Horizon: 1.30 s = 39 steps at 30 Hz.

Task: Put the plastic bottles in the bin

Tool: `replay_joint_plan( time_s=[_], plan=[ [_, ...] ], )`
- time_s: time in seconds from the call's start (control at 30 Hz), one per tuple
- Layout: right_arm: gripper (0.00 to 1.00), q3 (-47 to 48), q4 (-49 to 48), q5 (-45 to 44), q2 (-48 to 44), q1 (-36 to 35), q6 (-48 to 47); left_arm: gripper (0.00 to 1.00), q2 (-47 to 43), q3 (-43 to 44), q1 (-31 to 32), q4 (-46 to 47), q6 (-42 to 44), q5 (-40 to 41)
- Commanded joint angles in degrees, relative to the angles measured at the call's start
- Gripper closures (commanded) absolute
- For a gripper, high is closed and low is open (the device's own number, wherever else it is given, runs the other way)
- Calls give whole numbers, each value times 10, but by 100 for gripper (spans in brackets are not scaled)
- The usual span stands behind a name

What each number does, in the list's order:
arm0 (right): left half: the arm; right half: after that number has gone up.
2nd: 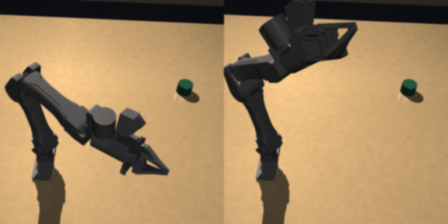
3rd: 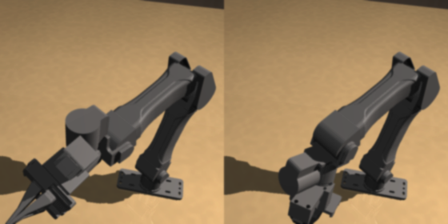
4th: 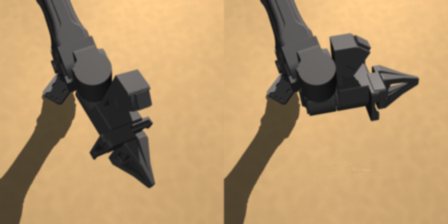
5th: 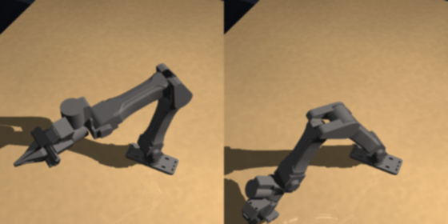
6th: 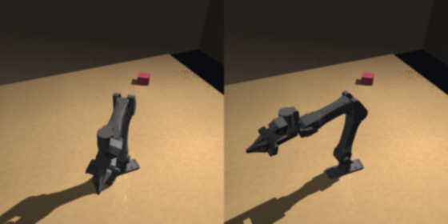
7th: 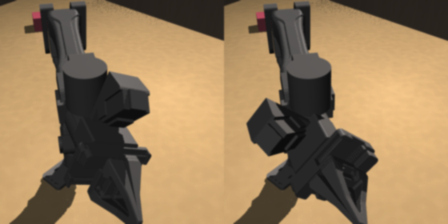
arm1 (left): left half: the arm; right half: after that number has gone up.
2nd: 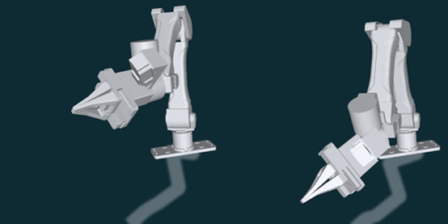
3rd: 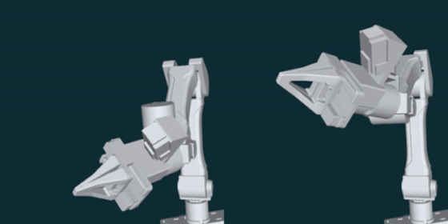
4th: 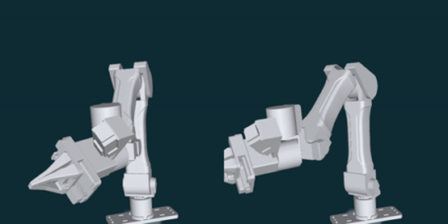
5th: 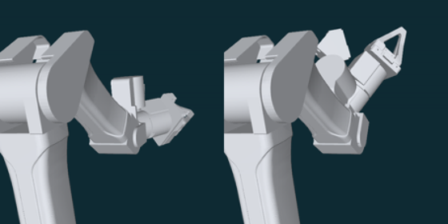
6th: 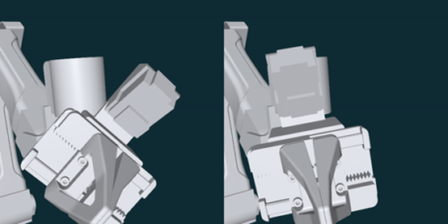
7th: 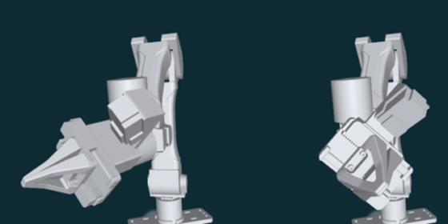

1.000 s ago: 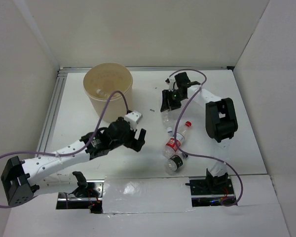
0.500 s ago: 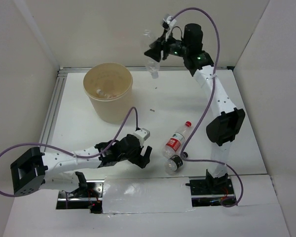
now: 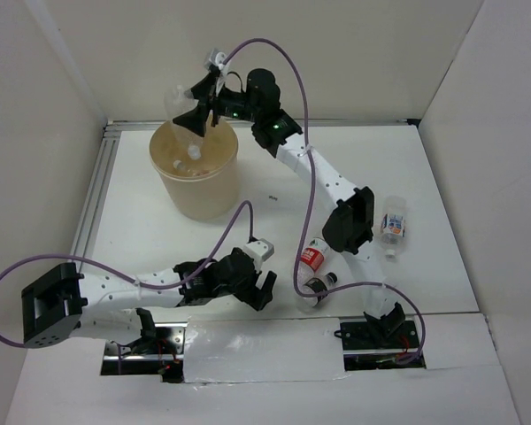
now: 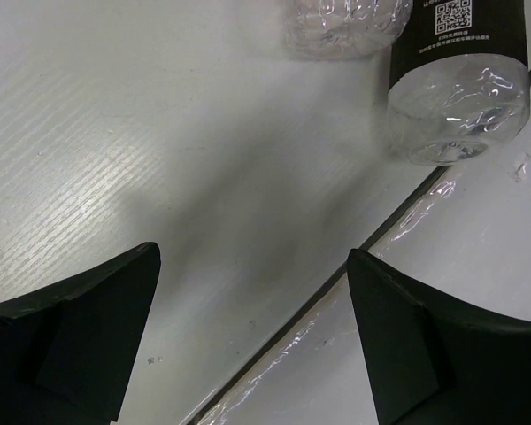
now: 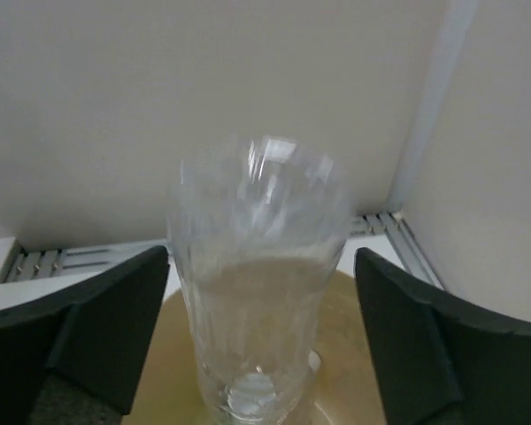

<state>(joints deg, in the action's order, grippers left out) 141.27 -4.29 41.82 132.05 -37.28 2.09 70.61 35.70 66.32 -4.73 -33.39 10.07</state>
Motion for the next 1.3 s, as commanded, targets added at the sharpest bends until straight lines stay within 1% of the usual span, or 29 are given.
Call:
replay_joint_plan(
  time_s=[0.0,0.07,0.13,0.17,0.23,0.27,0.3,0.33,0.37,0.4,0.43,0.47,0.5,0.57,0.6,0.63,0.7,0.73,0.77,0.8,0.83,0.93,0.97,1.03,1.07,1.1,1.17,1.23,1.27],
  plan=[
    [0,15,-14,-25,-2,7,9,1,-9,34,4,31,22,15],
    [0,15,8,-25,-16,19,9,1,20,58,4,38,41,15],
    [0,15,28,-41,-33,43,2,1,49,103,4,44,72,2],
    [0,15,61,-46,-53,54,-10,1,83,122,4,44,88,2],
    [0,-3,101,-52,-78,95,-16,1,118,172,-1,44,104,-4],
    [2,-15,144,-52,-107,112,-26,1,150,187,-8,44,110,-4],
    [8,-54,163,-52,-123,132,-31,1,165,202,-8,50,121,-11],
    [37,-81,198,-47,-141,175,-31,1,178,230,-15,56,127,-17],
    [55,-109,217,-40,-178,199,-31,1,192,244,-22,56,127,-22],
    [71,-173,234,-40,-198,221,-47,1,223,259,-22,56,136,-28],
    [78,-209,248,-32,-219,265,-60,1,242,293,-27,45,143,-28],
    [78,-249,259,-26,-267,288,-70,1,262,312,-27,36,148,-22],
    [68,-334,259,-26,-293,338,-76,1,302,343,-27,29,154,-22],
    [40,-409,254,-19,-361,387,-76,1,335,365,-27,17,159,-29],
    [28,-463,254,-19,-379,434,-84,1,362,381,-32,17,159,-29],
    [22,-486,261,-19,-396,457,-84,1,373,386,-32,17,159,-29],
    [15,-543,269,-13,-435,504,-79,2,393,398,-32,6,159,-29],
    [12,-557,275,-8,-445,539,-79,5,403,409,-32,6,159,-29],
    [5,-570,281,-3,-454,555,-79,9,420,415,-32,-2,165,-19],
    [5,-581,293,-3,-468,568,-86,15,428,415,-32,-7,165,-13],
    [4,-601,293,6,-473,590,-86,33,433,422,-32,-12,165,-13],
    [4,-636,301,14,-488,614,-86,68,433,423,-32,-19,165,7],
    [6,-642,308,14,-495,619,-93,82,424,423,-32,-26,170,14],
    [12,-651,326,14,-500,625,-102,84,395,428,-37,-32,170,33],
    [17,-659,331,14,-500,625,-108,84,381,428,-37,-39,170,38],
    [27,-659,343,19,-500,625,-113,84,365,433,-51,-47,170,45],
    [36,-679,348,19,-507,630,-119,84,316,444,-69,-55,176,60],
    [39,-694,348,19,-517,630,-125,84,280,453,-103,-61,181,65],
    [39,-711,348,19,-517,630,-132,84,244,463,-117,-61,181,65]
  ],
)
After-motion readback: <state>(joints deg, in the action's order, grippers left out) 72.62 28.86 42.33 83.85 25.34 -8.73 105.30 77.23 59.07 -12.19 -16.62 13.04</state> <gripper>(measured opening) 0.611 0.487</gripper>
